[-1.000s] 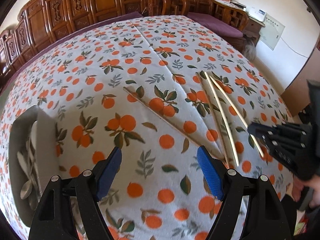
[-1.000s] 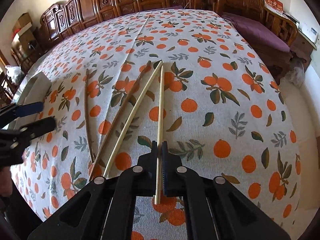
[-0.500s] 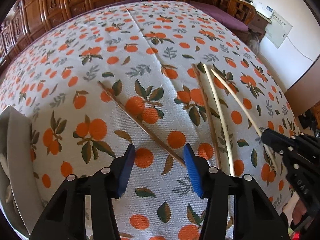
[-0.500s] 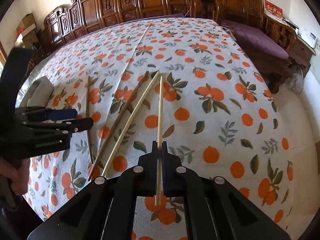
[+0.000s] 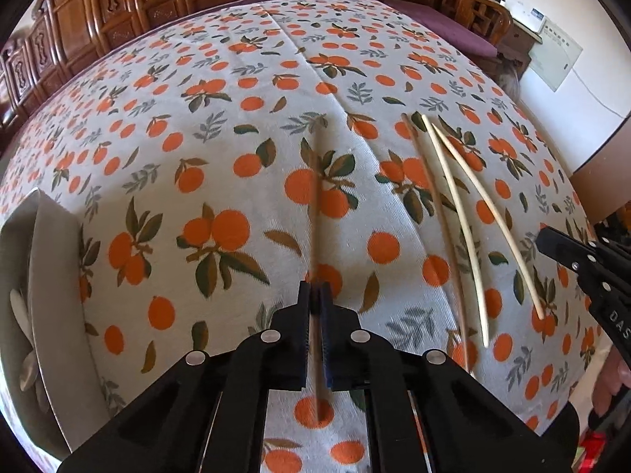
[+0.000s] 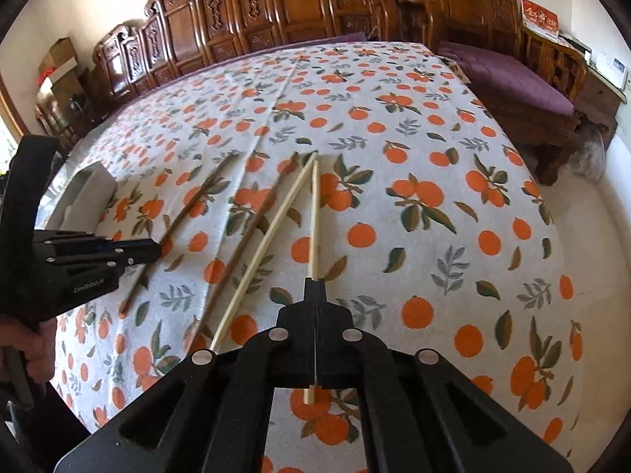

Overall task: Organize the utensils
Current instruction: 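Grasp a wooden chopstick with the right tool while the left tool grasps another chopstick, then carry both wooden chopsticks toward the grey tray with both tools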

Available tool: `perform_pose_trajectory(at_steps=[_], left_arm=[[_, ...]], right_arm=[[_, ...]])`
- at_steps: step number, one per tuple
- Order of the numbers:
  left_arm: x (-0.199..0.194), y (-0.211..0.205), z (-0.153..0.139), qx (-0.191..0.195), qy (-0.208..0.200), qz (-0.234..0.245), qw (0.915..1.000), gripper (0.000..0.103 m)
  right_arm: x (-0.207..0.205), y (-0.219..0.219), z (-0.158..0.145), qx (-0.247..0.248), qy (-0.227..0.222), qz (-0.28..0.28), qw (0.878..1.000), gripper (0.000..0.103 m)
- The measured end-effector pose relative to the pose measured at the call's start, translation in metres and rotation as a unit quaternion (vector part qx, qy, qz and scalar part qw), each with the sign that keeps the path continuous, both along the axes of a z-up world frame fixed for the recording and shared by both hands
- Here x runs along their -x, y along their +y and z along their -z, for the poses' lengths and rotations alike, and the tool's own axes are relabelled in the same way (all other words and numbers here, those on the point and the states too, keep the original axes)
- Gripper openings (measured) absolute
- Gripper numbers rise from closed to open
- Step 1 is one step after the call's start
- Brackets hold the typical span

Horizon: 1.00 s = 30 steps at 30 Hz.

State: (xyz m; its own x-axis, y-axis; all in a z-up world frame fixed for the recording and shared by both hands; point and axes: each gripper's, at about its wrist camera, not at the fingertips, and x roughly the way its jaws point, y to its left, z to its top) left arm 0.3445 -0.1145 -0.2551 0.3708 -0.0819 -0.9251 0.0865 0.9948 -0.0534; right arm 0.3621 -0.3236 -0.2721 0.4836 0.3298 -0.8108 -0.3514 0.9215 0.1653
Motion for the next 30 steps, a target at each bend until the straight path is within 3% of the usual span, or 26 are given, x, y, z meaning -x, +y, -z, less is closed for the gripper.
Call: perform_pose_trajectory(at_steps=[5, 7, 12, 13, 14, 19, 30], left_arm=[[0.012, 0.003, -0.002, -0.004, -0.002, 0.011, 0.9999, 0.004], [0.017, 0.005, -0.006, -0.003, -0.005, 0.016, 0.9999, 0.004], [0.035, 0.014, -0.023, 0.002, -0.022, 0.022, 0.9995, 0.004], [0.037, 0.017, -0.027, 0.004, -0.026, 0.022, 0.9994, 0.004], [0.040, 0.019, -0.031, 0.005, -0.029, 0.022, 0.9993, 0.004], [0.054, 0.033, -0.053, 0.008, -0.051, 0.020, 0.9985, 0.004], [0.078, 0.067, -0.090, 0.013, -0.089, 0.004, 0.9959, 0.004]], right_arm=[[0.003, 0.010, 0.011, 0.022, 0.003, -0.014, 1.000, 0.020], [0.002, 0.011, 0.015, 0.033, 0.004, -0.014, 0.999, 0.021], [0.003, 0.015, 0.020, 0.067, -0.007, -0.019, 0.998, 0.017], [0.003, 0.014, 0.020, 0.071, -0.007, -0.018, 0.997, 0.007], [0.003, 0.013, 0.020, 0.070, -0.005, -0.017, 0.997, 0.006], [0.002, 0.003, 0.017, 0.053, 0.005, -0.005, 0.999, 0.006], [0.019, 0.013, -0.017, 0.045, -0.022, -0.008, 0.999, 0.006]])
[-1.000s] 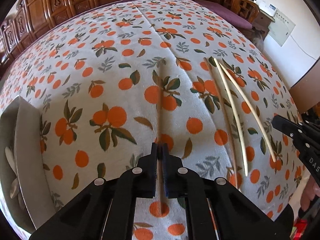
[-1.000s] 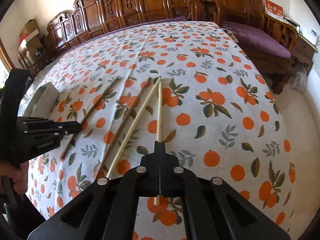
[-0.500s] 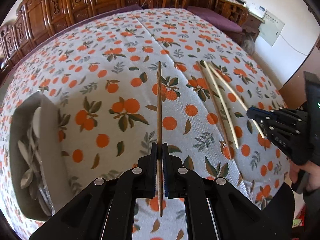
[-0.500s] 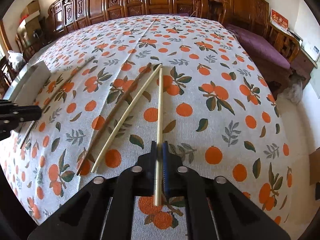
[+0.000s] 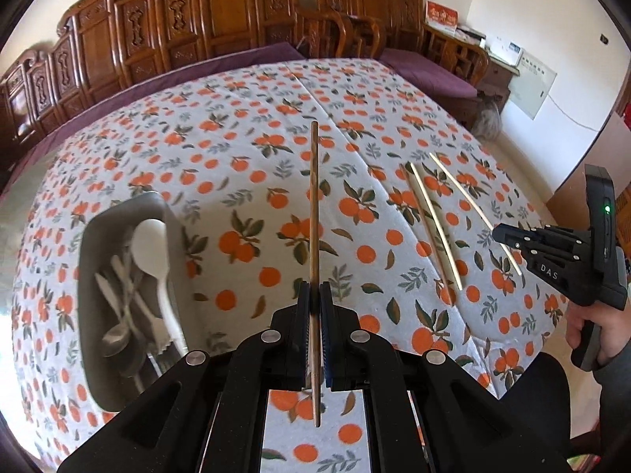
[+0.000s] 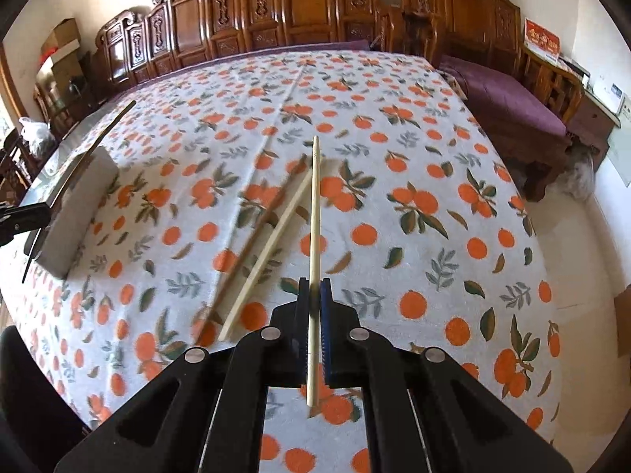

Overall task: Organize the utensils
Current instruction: 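Carry both wooden chopsticks toward the grey tray with both tools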

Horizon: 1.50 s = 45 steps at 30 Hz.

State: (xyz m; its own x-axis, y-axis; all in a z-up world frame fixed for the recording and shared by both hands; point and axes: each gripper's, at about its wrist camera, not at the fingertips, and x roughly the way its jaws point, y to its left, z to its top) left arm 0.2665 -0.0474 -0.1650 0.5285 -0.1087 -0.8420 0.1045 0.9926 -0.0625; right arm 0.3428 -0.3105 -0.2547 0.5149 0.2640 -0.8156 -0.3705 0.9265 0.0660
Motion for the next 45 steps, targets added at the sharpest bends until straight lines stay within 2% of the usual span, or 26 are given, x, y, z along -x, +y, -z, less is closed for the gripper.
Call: perform_pose_trajectory(at_steps=[9, 18, 26, 33, 45], left_arm=[[0.016, 0.028, -0.017, 0.004, -0.020, -0.019, 0.9996, 0.004], [0.027, 0.065, -0.015, 0.002, -0.021, -0.046, 0.9987, 0.004], [0.026, 0.103, -0.003, -0.002, -0.005, -0.067, 0.9978, 0.004], [0.018, 0.134, 0.021, -0.004, 0.020, -0.089, 0.9959, 0.004], [0.003, 0.154, 0.044, -0.003, 0.041, -0.100, 0.9941, 0.004]], right_arm=[[0.021, 0.036, -0.032, -0.010, -0.023, -0.028, 0.999, 0.006], [0.039, 0.079, -0.052, -0.025, -0.035, -0.068, 0.997, 0.006], [0.050, 0.113, -0.054, -0.036, -0.031, -0.097, 0.994, 0.006], [0.056, 0.133, -0.046, -0.037, -0.020, -0.115, 0.993, 0.006], [0.060, 0.151, -0.037, -0.029, -0.006, -0.133, 0.991, 0.006]])
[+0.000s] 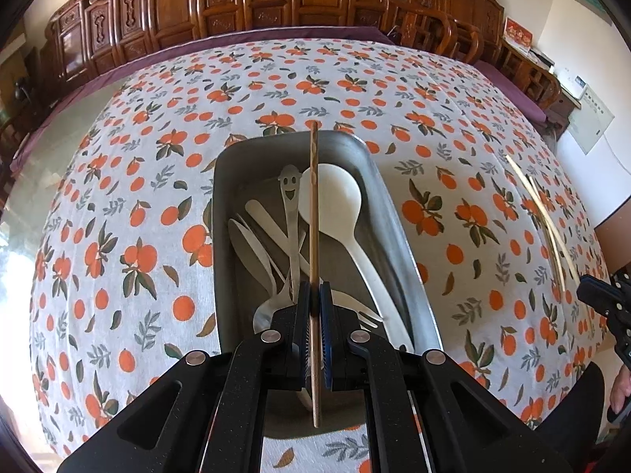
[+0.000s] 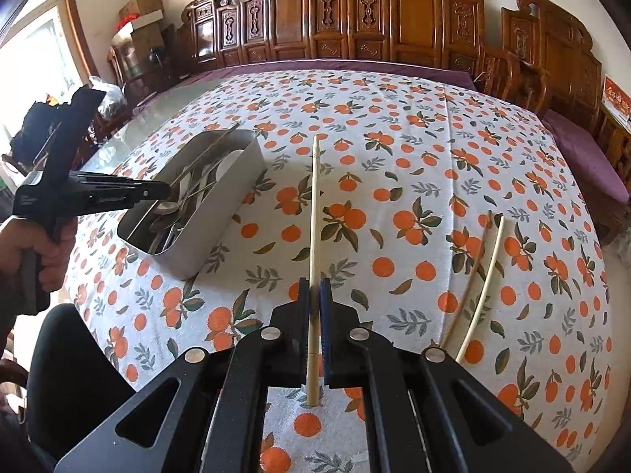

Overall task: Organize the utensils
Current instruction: 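Carry both wooden chopsticks toward the grey tray with both tools, then release the chopstick into the tray with the left tool while the right tool lowers its chopstick in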

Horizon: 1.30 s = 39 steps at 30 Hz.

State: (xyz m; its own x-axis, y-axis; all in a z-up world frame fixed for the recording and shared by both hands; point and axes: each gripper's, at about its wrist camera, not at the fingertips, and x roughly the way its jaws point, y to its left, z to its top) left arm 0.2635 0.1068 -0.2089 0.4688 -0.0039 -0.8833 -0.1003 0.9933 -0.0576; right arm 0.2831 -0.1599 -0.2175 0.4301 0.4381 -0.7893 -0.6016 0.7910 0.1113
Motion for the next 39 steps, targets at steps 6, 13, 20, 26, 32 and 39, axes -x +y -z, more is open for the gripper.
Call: perform_pose_trajectory(at_steps=[6, 13, 20, 26, 32, 39], left_arm=[[0.001, 0.001, 0.008, 0.004, 0.004, 0.002, 1.0000, 0.004], [0.006, 0.008, 0.005, 0.018, 0.000, -0.003, 0.9998, 0.004], [0.026, 0.022, -0.020, 0.021, -0.030, -0.018, 0.9992, 0.005], [0.042, 0.034, -0.038, 0.011, -0.046, -0.022, 0.9986, 0.006], [0.062, 0.044, -0.050, 0.011, -0.058, -0.027, 0.9979, 0.006], [0.080, 0.054, -0.059, 0.004, -0.066, -0.033, 0.9973, 0.007]], right_arm=[[0.003, 0.005, 0.000, 0.004, 0.001, -0.006, 1.000, 0.006], [0.007, 0.018, -0.005, 0.006, -0.001, -0.016, 1.000, 0.006], [0.011, 0.046, -0.010, 0.004, -0.004, -0.037, 0.999, 0.006], [0.011, 0.079, -0.013, 0.000, -0.004, -0.059, 0.998, 0.006], [0.007, 0.110, -0.012, 0.000, 0.001, -0.076, 0.997, 0.006], [0.003, 0.140, -0.005, 0.005, 0.012, -0.084, 0.996, 0.006]])
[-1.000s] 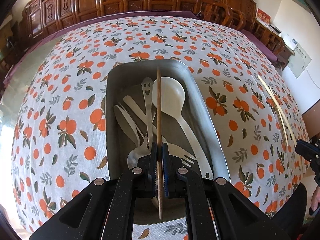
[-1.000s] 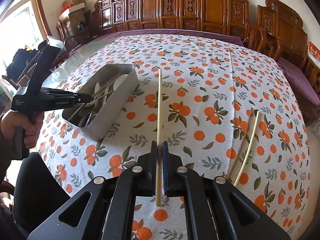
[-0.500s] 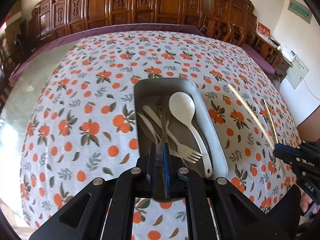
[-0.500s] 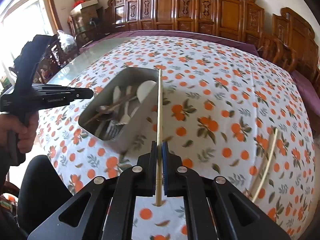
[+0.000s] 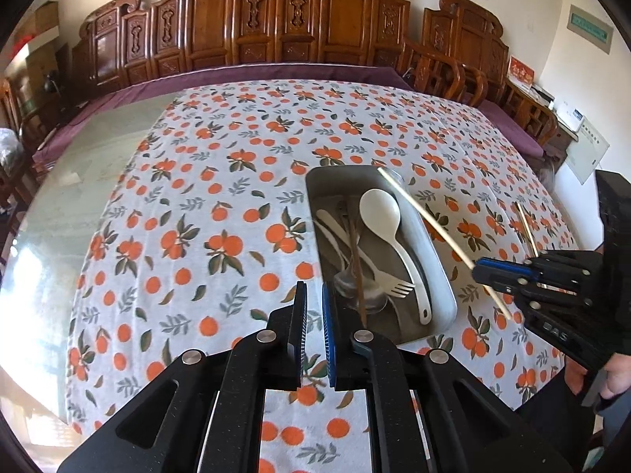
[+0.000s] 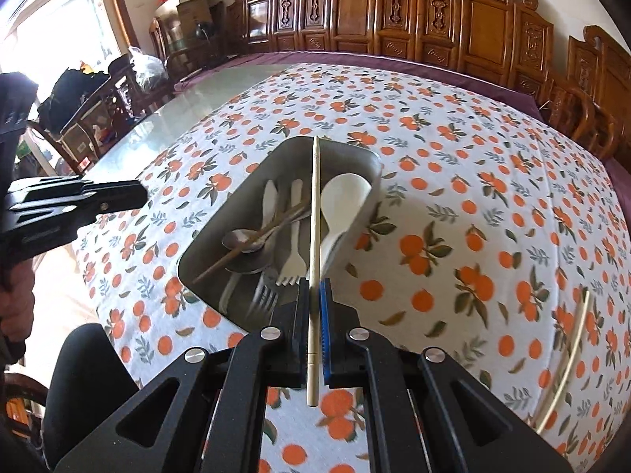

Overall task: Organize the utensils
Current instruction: 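Release the chopstick into the tray with the left tool while the right tool lowers its chopstick in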

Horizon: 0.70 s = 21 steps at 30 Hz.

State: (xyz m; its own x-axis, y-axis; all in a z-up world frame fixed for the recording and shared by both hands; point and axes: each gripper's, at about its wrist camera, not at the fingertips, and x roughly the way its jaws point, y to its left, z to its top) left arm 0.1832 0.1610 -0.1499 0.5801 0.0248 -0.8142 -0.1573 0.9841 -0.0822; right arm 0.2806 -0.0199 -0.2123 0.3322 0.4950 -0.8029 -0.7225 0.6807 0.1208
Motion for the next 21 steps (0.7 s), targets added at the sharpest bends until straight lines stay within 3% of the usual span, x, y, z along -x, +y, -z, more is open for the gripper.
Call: perform_pose_trajectory(at_steps=[3, 15, 21], left_arm=[[0.005, 0.005, -0.003, -0.001, -0.004, -0.004, 1.0000, 0.015], [0.015, 0.014, -0.006, -0.003, -0.008, -0.011, 0.9999, 0.015], [0.017, 0.014, -0.006, -0.004, -0.007, -0.012, 0.9999, 0.015]], right_arm=[[-0.005, 0.013, 0.002, 0.001, 0.005, -0.003, 1.000, 0.006], [-0.022, 0.055, 0.024, 0.029, 0.031, 0.001, 0.999, 0.006], [-0.024, 0.062, 0.030, 0.007, 0.055, 0.003, 0.998, 0.006]])
